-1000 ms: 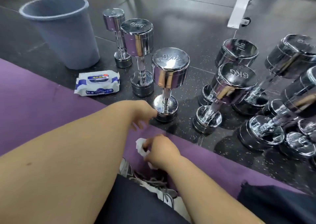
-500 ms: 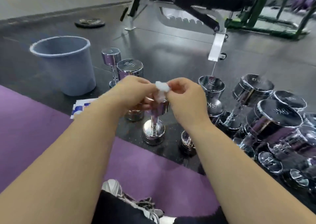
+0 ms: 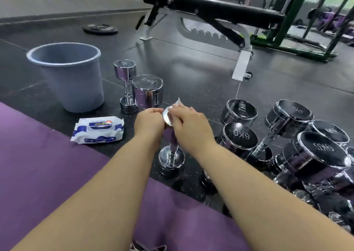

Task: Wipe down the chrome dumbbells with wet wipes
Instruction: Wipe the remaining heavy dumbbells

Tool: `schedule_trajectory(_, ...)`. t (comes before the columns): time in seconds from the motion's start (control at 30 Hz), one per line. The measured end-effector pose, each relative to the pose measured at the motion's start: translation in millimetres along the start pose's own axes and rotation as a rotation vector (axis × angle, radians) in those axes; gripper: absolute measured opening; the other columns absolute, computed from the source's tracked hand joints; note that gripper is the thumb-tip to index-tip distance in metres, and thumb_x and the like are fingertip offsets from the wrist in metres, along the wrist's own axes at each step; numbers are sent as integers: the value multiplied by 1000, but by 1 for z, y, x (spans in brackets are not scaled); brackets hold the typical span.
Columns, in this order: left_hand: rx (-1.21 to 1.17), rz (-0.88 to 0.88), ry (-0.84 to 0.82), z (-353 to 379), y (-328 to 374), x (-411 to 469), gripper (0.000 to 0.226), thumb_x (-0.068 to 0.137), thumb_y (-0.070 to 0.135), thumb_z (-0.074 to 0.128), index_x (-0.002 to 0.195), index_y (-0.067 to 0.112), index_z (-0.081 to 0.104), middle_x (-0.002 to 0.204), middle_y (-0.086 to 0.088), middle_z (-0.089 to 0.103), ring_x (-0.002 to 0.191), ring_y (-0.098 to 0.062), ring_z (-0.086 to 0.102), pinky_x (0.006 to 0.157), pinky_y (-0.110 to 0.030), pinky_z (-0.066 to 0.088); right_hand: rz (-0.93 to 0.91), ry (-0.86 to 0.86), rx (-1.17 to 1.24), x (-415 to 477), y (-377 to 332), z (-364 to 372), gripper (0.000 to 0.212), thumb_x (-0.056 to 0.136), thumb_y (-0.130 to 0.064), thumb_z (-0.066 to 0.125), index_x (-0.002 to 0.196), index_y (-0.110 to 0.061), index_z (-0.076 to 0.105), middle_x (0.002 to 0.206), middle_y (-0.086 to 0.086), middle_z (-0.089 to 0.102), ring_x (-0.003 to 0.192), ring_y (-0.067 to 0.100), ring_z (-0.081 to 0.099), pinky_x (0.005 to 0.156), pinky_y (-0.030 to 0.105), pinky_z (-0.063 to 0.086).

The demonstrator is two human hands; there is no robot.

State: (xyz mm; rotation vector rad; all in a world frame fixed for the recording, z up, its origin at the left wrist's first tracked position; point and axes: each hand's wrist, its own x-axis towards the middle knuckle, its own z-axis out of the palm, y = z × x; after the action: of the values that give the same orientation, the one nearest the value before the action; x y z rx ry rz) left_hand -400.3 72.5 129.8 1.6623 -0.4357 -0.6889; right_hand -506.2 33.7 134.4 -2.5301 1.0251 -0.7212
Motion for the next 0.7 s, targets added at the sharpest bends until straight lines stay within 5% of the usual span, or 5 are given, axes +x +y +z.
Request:
schedule_trajectory(0.17,-226,-135,-102,-5,-2,14,47,82,-10,33,71,14,71,53,1,65,46,-12,56,43,-15,42,-50,-182,-95,-3,6,-16,44,104,-15,32,146,-18,46,156,0,37,146,11,27,120,32,-1)
schedule_trajectory(0.27,-112,-81,-130,-9,-2,15,44,86,-5,41,71,17,77,56,0,63,60,-21,54,55,-20,43,-52,-322,-279,24,-16,-7,46,105,-22,25,151,-14,31,160,4,25,148,17,20,120,44,-1)
schedule_trajectory(0.37,-97,-109,-101,-13,-1,15,26,95,4,47,98,9,73,66,-1,62,62,-16,56,56,-22,48,-176,-320,-287,0,-21,-4,53,103,-24,28,155,-17,21,163,-2,16,150,12,9,121,44,-4)
schedule_trajectory(0.57,-212,-146,-136,-7,-6,18,43,85,-6,34,77,12,72,71,-4,71,62,-13,61,64,-20,48,64,-356,-289,10,13,-22,54,106,-25,16,157,-11,6,165,1,1,151,14,-1,121,41,-5)
schedule_trajectory(0.7,-194,-148,-167,-12,-1,19,40,89,-5,37,71,10,69,47,3,63,39,-7,56,46,-14,47,-99,-363,-311,7,-9,-11,55,105,-30,18,157,-13,10,165,0,4,151,13,-2,122,43,-8)
